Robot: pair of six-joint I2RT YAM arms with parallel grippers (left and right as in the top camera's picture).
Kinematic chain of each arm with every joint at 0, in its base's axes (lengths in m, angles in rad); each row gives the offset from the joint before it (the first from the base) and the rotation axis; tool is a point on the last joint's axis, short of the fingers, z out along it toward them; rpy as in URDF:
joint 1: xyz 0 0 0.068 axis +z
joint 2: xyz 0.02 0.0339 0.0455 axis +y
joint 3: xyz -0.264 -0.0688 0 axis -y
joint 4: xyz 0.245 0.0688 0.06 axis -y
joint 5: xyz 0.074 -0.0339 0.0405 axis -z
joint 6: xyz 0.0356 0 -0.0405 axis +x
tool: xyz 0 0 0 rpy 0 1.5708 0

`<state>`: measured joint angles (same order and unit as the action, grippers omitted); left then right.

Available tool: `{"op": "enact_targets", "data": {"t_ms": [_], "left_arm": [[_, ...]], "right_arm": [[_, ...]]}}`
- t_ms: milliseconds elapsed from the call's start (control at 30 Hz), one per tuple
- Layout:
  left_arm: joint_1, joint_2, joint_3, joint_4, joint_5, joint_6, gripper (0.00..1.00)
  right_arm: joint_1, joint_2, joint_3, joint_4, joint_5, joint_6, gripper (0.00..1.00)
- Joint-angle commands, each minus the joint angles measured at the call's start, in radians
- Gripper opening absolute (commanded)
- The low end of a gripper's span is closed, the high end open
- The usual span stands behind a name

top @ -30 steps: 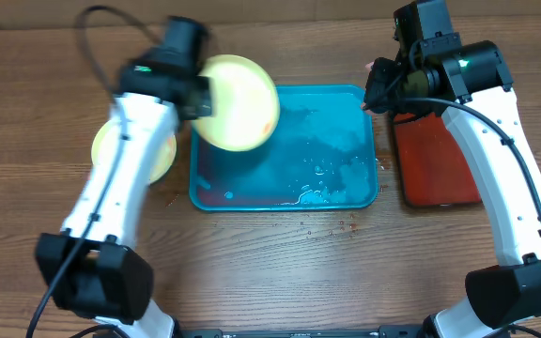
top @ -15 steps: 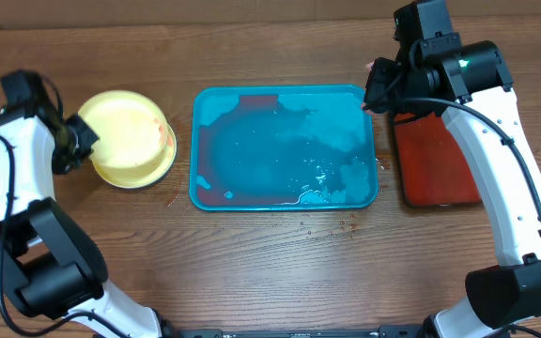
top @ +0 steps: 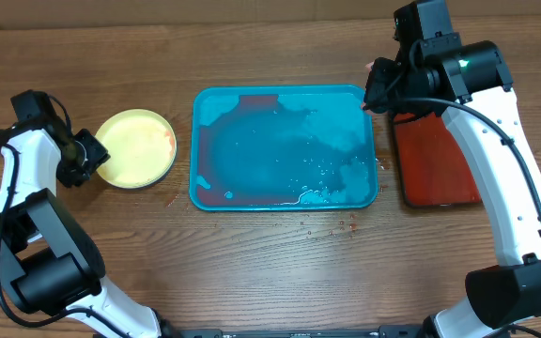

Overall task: Clean dirty plates on tray and stack at the side
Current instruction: 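Lower the sponge onto the red tray and open the right gripper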

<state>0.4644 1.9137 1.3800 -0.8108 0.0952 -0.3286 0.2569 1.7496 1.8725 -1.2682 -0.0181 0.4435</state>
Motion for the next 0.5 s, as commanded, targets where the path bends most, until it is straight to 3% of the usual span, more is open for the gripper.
{"op": "enact_targets", "data": {"t_ms": [0,167,467], "left_arm": [[-0.007,-0.005,0.027,-0.024,0.088,0.061,0.47],[-0.027,-0.006,0.125,-0.115,0.116,0.123,0.48],[-0.195,-0.013,0.274,-0.224,0.112,0.201,0.54]], "right_arm": [[-0.005,-0.014,0.008,0.006,0.01,-0.006,0.04],[-0.008,-0.014,0.008,0.003,0.027,-0.014,0.04],[-0.097,-0.002,-0.004,0.002,0.22,-0.224,0.04]]}}
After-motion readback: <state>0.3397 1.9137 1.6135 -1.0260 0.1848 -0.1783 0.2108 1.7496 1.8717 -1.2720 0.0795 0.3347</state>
